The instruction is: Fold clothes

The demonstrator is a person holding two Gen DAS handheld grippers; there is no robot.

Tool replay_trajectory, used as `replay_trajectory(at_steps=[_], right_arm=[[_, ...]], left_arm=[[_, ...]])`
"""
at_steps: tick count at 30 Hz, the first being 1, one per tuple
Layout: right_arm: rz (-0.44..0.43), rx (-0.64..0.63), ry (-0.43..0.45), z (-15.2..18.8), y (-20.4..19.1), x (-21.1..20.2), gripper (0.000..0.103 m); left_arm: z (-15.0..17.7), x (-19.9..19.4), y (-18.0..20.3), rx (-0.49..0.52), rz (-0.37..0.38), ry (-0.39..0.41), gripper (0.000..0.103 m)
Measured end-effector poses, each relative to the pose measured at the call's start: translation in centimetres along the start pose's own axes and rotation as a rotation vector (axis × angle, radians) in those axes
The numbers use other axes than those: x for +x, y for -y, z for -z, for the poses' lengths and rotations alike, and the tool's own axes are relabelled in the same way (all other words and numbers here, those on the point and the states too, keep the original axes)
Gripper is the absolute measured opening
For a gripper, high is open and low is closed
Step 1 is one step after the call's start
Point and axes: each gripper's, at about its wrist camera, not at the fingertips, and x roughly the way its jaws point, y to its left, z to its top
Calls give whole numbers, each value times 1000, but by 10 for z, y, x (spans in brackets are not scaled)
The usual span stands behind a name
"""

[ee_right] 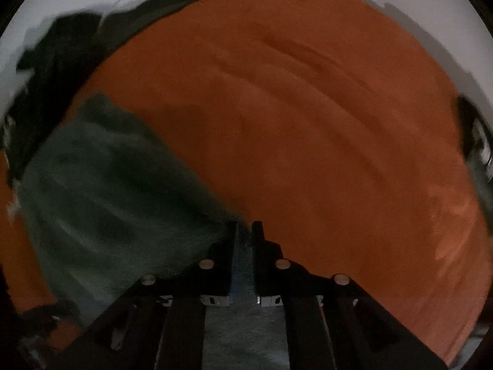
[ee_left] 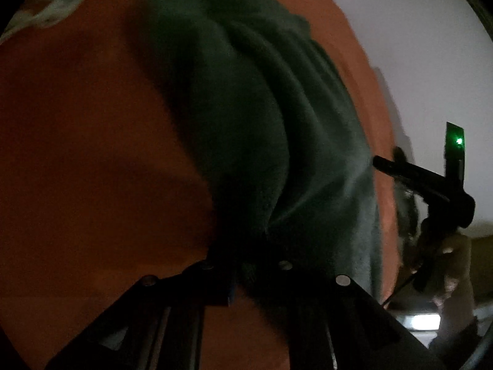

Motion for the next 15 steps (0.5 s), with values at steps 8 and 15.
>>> replay_trajectory(at_steps=[8,15], right_arm=[[-166,140,6,31,20,-21,51],[-108,199,-46,78,36,-20,51]], left_arm=[[3,-22,-16,-107,95,8,12],[26,-1,-3,-65,87,-110,32]])
